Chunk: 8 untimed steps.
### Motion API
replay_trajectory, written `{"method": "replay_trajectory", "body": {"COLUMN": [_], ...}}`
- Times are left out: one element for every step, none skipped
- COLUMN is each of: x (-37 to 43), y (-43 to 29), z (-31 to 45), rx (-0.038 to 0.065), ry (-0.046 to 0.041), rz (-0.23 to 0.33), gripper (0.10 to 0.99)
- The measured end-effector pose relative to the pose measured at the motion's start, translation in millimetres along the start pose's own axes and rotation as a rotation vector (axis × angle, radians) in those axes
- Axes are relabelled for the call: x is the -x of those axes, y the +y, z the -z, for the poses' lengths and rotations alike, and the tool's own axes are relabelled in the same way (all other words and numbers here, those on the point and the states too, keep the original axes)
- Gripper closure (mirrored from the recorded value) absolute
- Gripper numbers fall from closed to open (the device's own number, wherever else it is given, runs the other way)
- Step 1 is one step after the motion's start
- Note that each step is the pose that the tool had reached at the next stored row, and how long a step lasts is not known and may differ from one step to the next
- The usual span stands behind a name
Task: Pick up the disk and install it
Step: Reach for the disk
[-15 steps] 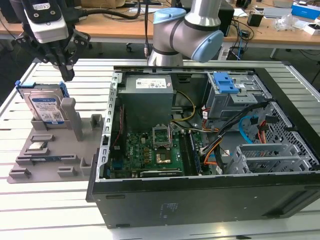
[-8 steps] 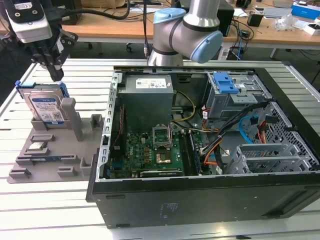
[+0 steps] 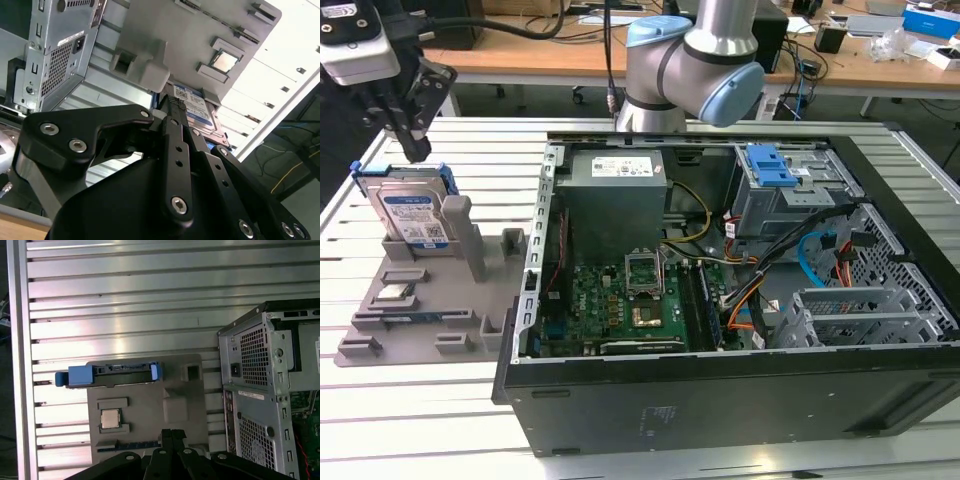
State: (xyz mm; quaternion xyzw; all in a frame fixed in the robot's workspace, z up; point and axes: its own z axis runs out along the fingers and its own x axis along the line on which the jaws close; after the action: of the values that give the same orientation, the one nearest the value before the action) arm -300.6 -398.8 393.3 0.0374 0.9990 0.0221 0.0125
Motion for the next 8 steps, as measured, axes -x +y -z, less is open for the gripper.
{"method": "replay_trajectory", "body": {"x": [-1.9,-3.7,-5.3,-7.1,-10.2,-13.4,-16.2,-17.6], "y": [-0.2,-0.3,-0.4,-0.5,-0.8,-1.0,-1.2,-1.4], "z": [0.1,0.1,0.2,0.2,0.3,0.4,0.5,0.5], "rx": [0.0,0.0,0.0,0.0,0.0,0.0,0.0,0.0], "ry": [0.0,0.0,0.0,0.0,0.0,0.0,0.0,0.0], "rz": [0.0,0.0,0.0,0.0,0.0,0.0,0.0,0.0], "gripper": [0.98,0.98,0.98,0.98,0.98,0.98,0.98,0.98]}}
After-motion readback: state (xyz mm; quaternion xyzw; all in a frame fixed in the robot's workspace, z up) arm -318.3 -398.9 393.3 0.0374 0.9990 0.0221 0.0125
